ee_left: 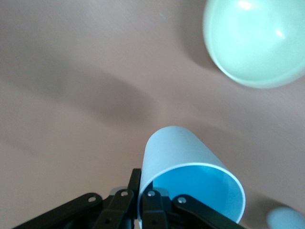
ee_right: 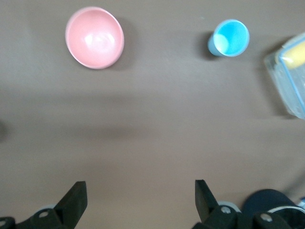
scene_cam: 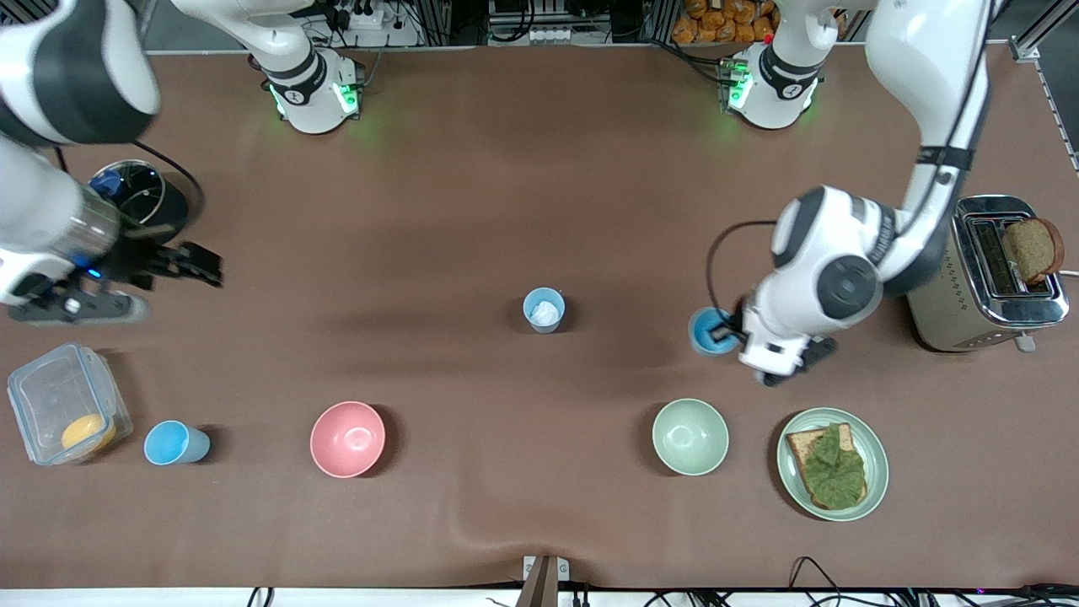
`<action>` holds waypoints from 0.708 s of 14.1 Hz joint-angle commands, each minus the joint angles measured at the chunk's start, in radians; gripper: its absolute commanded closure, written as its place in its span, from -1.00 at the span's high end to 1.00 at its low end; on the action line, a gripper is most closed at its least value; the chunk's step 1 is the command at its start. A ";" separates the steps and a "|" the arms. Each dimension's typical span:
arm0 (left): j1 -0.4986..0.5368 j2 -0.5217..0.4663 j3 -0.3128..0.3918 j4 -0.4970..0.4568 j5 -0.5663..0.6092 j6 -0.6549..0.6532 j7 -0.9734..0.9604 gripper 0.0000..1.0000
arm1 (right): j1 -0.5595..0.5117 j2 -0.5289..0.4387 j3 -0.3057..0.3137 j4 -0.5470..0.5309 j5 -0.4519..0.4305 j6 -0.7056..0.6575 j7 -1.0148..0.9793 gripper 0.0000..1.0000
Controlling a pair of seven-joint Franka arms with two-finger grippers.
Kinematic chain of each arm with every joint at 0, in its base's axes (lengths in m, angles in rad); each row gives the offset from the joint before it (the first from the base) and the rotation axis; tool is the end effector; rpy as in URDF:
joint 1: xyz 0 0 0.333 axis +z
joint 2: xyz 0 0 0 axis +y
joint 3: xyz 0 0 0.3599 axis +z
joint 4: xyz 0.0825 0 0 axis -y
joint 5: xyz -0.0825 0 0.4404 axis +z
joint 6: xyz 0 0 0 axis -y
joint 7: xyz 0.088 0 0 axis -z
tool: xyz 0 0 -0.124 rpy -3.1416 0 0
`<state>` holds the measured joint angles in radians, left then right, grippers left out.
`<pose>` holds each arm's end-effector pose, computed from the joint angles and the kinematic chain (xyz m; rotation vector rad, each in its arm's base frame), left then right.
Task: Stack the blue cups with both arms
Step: 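Lift the blue cup with the left gripper over the placed cup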
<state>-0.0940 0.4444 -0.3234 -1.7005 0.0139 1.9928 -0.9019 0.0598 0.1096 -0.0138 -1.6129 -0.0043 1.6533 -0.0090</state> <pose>0.6596 -0.2686 0.3310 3.0123 0.7667 -0.2800 0.6477 0.0297 0.5669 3.1314 0.0870 -0.1082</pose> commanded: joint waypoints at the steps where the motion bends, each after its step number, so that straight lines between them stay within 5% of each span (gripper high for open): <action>1: -0.001 -0.030 -0.110 -0.015 0.023 -0.002 -0.162 -1.00 | -0.069 -0.102 0.014 -0.149 0.017 0.054 -0.077 1.00; 3: 0.002 -0.035 -0.198 -0.007 0.023 -0.002 -0.241 -1.00 | -0.070 -0.178 -0.003 -0.277 0.017 0.163 -0.078 1.00; 10: -0.130 0.086 -0.247 0.073 0.021 0.039 -0.324 -1.00 | -0.113 -0.142 -0.023 -0.231 0.018 0.152 -0.247 1.00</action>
<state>-0.1934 0.4668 -0.5703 -1.6805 0.0139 2.0100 -1.1985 -0.0199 -0.0207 -0.0445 -1.8375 -0.0034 1.8095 -0.2144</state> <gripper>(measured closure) 0.965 0.000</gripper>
